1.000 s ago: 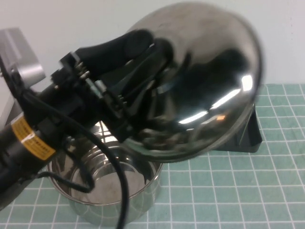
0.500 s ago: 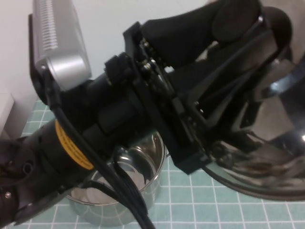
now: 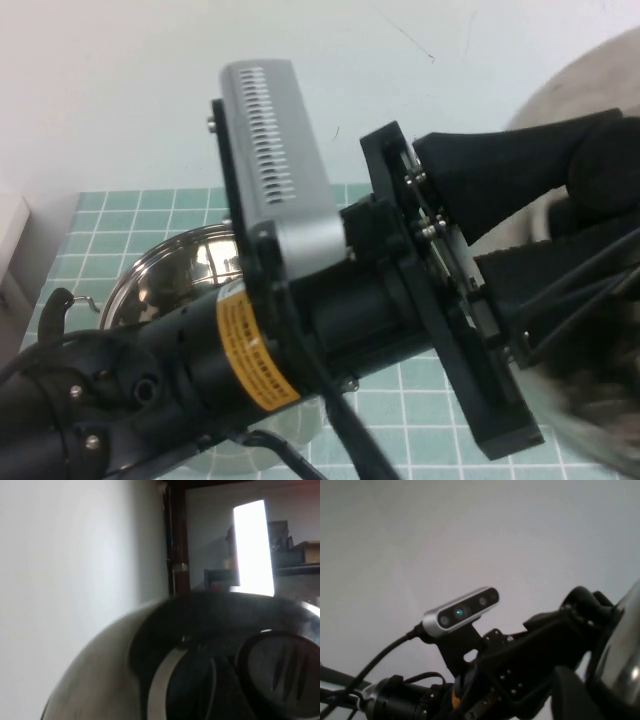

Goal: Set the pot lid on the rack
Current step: Hand over the pot lid, then place the pot lid on the pot rack

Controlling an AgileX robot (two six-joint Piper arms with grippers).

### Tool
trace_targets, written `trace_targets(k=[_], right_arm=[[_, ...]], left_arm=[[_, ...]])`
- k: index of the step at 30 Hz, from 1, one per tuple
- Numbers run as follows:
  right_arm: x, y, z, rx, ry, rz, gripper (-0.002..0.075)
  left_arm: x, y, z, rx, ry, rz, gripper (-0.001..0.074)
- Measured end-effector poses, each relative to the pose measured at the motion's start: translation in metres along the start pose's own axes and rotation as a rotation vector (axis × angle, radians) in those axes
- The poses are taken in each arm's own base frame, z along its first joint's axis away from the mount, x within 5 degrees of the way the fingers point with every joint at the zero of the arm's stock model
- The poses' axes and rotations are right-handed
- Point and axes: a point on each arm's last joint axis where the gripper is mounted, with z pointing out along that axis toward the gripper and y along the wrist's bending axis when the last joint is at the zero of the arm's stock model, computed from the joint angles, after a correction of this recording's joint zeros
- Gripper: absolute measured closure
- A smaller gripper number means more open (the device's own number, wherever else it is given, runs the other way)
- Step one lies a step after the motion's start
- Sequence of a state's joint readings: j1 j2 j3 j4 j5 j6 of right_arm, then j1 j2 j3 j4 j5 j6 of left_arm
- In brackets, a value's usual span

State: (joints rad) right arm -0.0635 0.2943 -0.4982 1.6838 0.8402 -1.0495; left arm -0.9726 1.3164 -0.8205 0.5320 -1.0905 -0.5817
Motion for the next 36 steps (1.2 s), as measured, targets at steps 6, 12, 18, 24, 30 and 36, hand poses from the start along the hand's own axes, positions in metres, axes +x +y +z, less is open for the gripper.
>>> trace_targets(k=[6,12,18,24,30,36], right_arm=[[-0.002,0.000,0.000,0.005,-0.013,0.008,0.0643],[-0.003,-0.003,0.000,0.037,-0.030,-0.019,0.0654],[-0.009,-0.016,-0.001,0.164,-0.090,-0.038,0.0662],[-0.008,-0.036,0.010,0.211,-0.041,0.001,0.0662],[-0.010,-0.071,0.043,0.170,0.126,0.023,0.0662],[-0.032,-0.123,0.089,0.154,0.220,-0.065,0.0662]], left_arm=[[0.016,0.005,0.002,-0.012,0.078,-0.031,0.0401],[0.022,0.006,0.002,-0.024,0.153,-0.034,0.0283],[0.024,0.008,-0.002,-0.062,0.263,0.026,0.0069],[0.002,0.023,-0.025,-0.310,0.461,0.123,0.0205],[-0.030,0.025,-0.063,-0.625,0.648,0.170,0.0643],[-0.055,0.020,-0.103,-0.885,0.790,0.170,0.0728]])
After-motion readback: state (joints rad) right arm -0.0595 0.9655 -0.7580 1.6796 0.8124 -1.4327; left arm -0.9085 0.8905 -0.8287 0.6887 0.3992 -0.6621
